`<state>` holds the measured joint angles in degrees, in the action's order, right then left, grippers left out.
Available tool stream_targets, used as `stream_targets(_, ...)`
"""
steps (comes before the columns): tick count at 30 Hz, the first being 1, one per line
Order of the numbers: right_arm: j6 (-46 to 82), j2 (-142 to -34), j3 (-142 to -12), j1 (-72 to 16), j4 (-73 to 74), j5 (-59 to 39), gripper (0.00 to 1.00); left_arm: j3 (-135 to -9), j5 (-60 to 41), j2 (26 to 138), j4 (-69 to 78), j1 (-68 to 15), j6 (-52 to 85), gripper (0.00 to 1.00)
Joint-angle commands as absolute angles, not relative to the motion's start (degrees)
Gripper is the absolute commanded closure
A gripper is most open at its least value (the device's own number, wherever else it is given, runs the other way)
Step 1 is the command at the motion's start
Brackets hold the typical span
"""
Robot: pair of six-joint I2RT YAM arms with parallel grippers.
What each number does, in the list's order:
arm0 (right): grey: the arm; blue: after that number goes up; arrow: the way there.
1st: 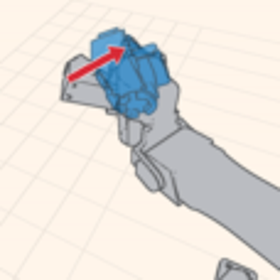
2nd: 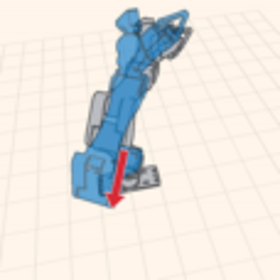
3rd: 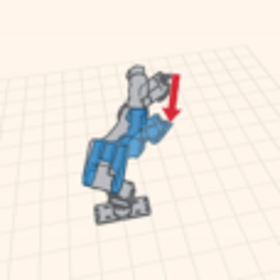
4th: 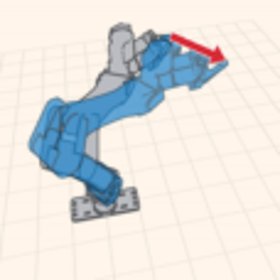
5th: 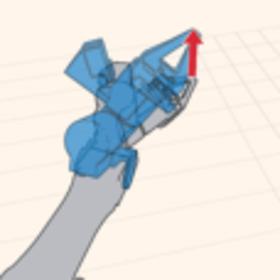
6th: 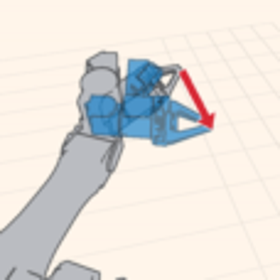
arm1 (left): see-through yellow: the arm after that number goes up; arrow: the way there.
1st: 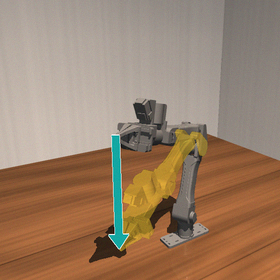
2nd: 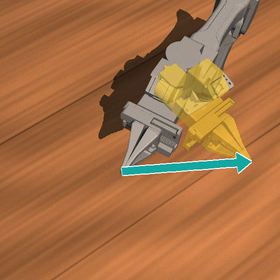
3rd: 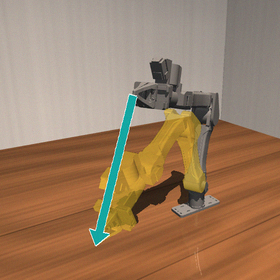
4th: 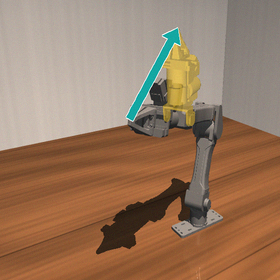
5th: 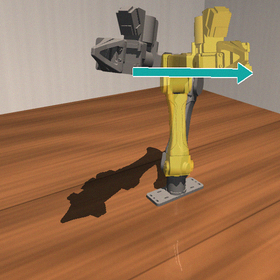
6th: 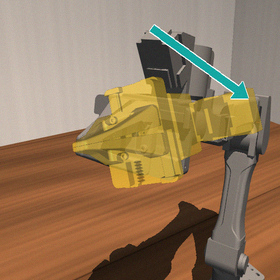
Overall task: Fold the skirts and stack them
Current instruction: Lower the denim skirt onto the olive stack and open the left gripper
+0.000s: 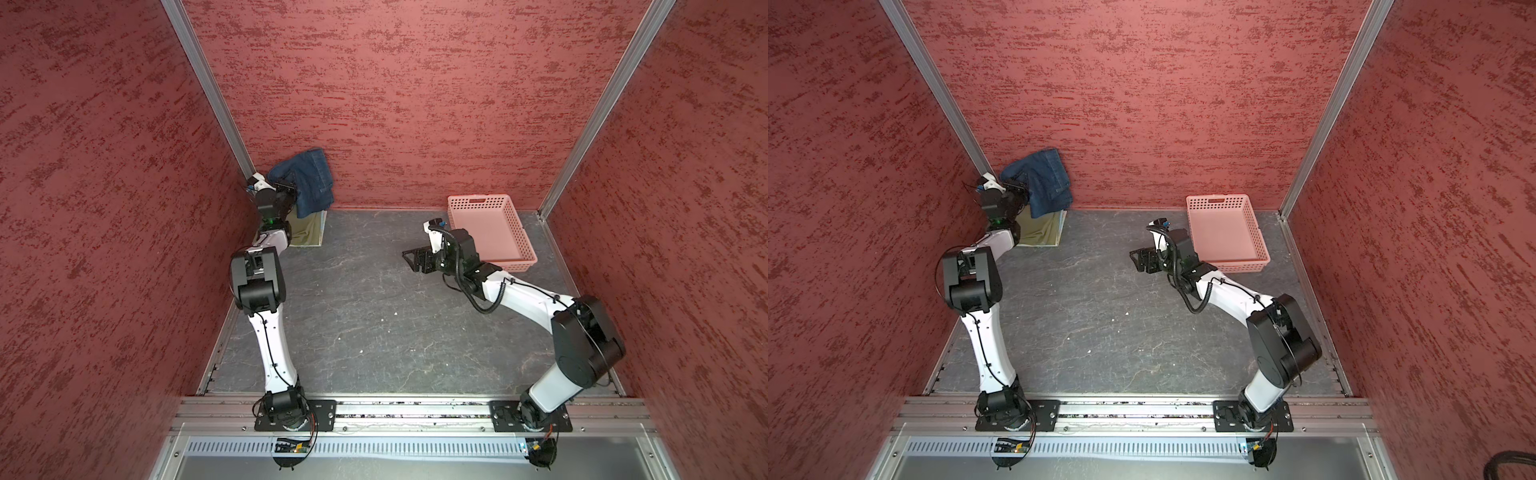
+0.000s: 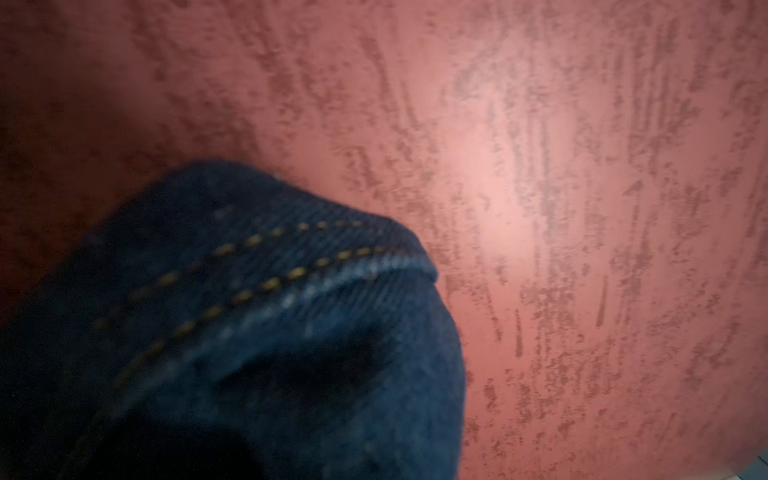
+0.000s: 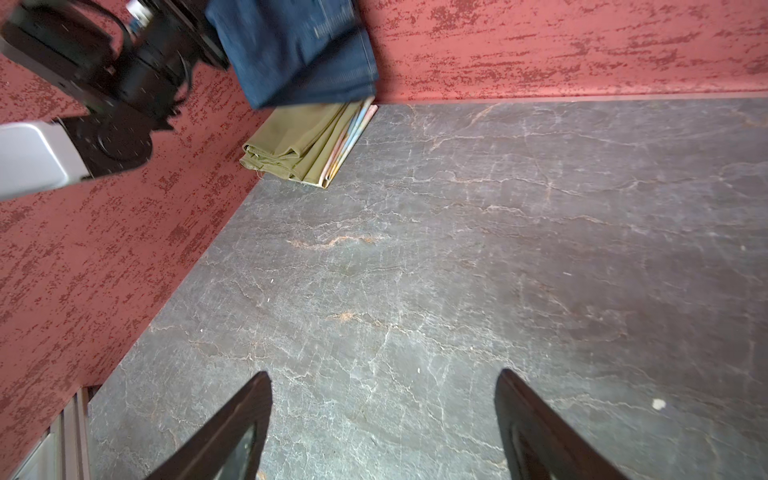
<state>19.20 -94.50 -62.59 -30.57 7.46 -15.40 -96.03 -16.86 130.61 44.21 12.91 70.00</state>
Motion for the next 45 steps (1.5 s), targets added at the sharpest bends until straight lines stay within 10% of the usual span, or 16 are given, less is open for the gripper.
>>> stream_targets(1,18.61,-95.27,-64.61,-30.94,7.39,-16.03,0.15,-92.87,-16.26,127.52,49.41,14.21,67.13,1.0)
stream_targets(20,18.81,-94.43,-63.85,-31.55,6.85,-15.06,0.15,-94.77,-10.61,123.88,12.19,16.64,36.65,0.87)
stream_targets(25,19.02,-94.12,-63.21,-31.61,7.34,-15.02,0.15,-100.15,-3.16,125.32,-5.72,16.85,33.11,0.46)
stream_targets(33,19.77,-94.55,-62.84,-31.81,8.62,-15.83,0.15,-109.05,7.03,123.57,-27.62,17.5,33.83,0.08)
stream_targets(45,20.13,-94.4,-60.47,-31.9,10.37,-16.43,0.14,-100.04,11.04,111.04,-21.54,13.0,19.16,0.0)
